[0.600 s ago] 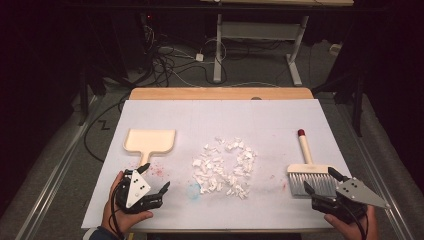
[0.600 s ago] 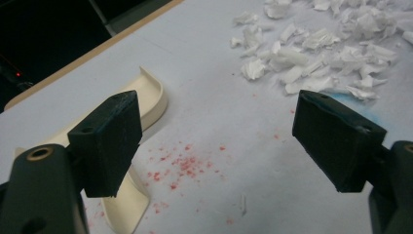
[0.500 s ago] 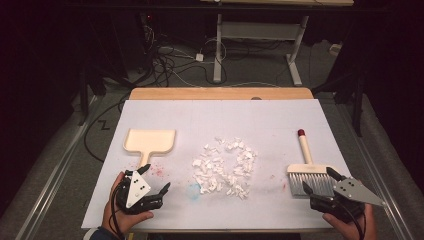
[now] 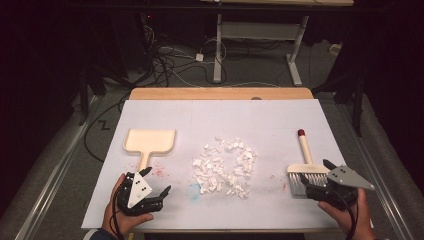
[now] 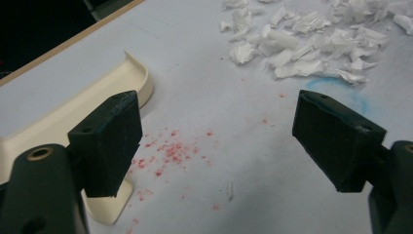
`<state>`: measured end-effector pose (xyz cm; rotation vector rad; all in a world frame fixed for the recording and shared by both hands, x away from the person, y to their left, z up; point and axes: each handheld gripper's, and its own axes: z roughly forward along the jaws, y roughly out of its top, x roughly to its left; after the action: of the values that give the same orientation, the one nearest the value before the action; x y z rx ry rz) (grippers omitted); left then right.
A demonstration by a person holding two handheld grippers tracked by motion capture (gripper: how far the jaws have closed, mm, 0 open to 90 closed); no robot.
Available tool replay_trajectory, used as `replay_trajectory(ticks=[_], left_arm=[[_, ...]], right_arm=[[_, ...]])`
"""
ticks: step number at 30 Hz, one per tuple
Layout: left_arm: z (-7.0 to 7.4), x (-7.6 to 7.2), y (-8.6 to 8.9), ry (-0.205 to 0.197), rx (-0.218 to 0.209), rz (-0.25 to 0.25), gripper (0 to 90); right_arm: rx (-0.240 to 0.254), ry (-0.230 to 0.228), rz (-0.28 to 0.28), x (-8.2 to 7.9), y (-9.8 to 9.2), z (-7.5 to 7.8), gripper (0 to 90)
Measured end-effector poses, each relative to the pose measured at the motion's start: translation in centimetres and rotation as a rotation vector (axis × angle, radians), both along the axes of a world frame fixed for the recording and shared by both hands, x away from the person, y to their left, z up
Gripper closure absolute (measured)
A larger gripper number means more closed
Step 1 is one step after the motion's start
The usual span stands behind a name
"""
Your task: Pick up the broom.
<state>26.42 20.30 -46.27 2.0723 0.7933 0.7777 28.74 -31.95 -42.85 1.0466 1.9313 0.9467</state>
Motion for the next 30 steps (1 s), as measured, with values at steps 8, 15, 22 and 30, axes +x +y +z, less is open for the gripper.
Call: replay_trajectory(ticks=[8, 15, 22, 30], left_arm=[[-0.2, 0.0, -0.2, 0.016, 0.008, -0.010, 17.4], [-0.4, 0.1, -0.5, 0.025, 0.022, -0.024, 17.4], [-0.4, 0.0, -0.5, 0.028, 0.029, -0.034, 17.6], [-0.5, 0.0, -0.8, 0.034, 0.040, -0.037, 17.7]], right_arm=[[-0.003, 0.083, -0.104, 4.7, -0.9, 1.1, 17.2], [-0.016, 0.218, -0.167, 8.9, -1.0, 1.0, 20.6], [0.013, 0.473, -0.227, 13.1, -1.3, -1.3, 38.7], [0.021, 0.549, -0.243, 14.3, -1.3, -2.3, 55.0]])
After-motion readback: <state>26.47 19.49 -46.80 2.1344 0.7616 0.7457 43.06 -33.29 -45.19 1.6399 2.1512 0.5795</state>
